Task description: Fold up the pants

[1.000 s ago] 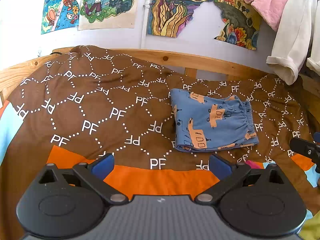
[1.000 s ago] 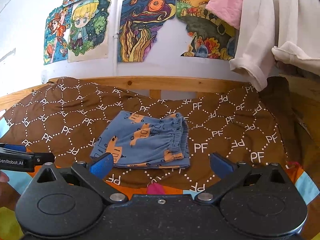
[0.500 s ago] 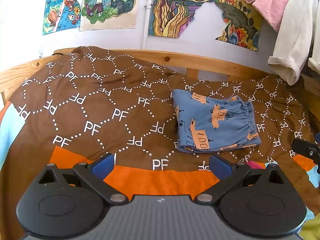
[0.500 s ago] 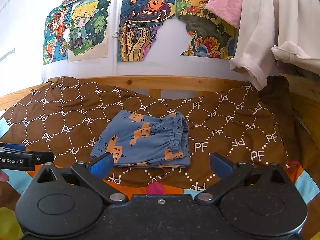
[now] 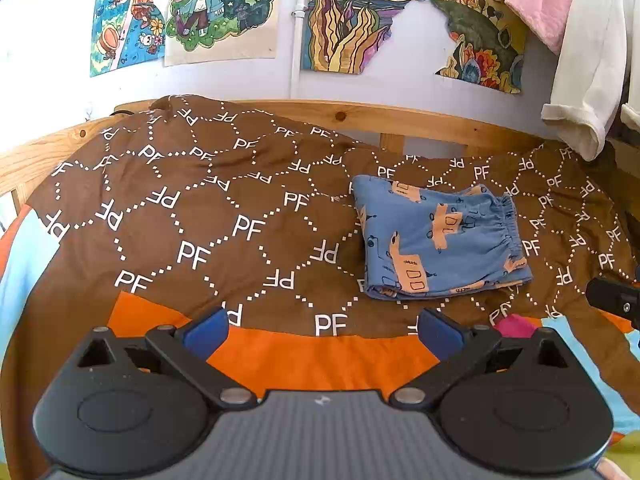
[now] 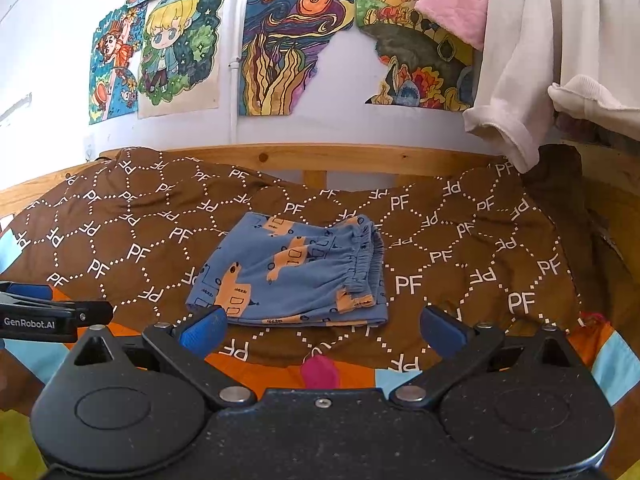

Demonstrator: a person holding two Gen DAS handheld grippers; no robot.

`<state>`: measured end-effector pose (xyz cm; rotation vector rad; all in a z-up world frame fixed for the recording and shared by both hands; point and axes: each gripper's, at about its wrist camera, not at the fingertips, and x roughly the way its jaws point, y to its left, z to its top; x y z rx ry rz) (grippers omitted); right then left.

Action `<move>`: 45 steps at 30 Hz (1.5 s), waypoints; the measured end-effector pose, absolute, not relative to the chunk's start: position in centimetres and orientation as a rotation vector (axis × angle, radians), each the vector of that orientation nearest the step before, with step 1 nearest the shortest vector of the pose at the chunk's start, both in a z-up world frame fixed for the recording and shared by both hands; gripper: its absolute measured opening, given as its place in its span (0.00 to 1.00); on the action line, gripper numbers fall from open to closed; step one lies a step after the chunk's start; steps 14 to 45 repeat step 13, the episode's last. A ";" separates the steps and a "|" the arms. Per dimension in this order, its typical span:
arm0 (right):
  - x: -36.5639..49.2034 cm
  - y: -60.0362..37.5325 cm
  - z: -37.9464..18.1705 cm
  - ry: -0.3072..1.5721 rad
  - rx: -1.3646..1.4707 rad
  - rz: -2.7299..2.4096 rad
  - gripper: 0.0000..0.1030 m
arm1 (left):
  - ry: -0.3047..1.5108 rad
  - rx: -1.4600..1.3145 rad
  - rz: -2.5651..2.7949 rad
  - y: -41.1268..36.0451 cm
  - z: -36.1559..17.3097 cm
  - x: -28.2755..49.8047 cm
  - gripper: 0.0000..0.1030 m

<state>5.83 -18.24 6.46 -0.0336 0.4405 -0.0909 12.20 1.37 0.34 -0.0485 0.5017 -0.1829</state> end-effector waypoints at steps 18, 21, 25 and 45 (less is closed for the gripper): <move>5.8 -16.7 4.9 0.501 -0.025 -0.065 0.99 | 0.527 -0.048 -0.192 1.6 -0.5 12.2 1.00; 5.8 -16.7 4.9 0.501 -0.025 -0.065 0.99 | 0.527 -0.048 -0.192 1.6 -0.5 12.2 1.00; 5.8 -16.7 4.9 0.501 -0.025 -0.065 0.99 | 0.527 -0.048 -0.192 1.6 -0.5 12.2 1.00; 5.8 -16.7 4.9 0.501 -0.025 -0.065 0.99 | 0.527 -0.048 -0.192 1.6 -0.5 12.2 1.00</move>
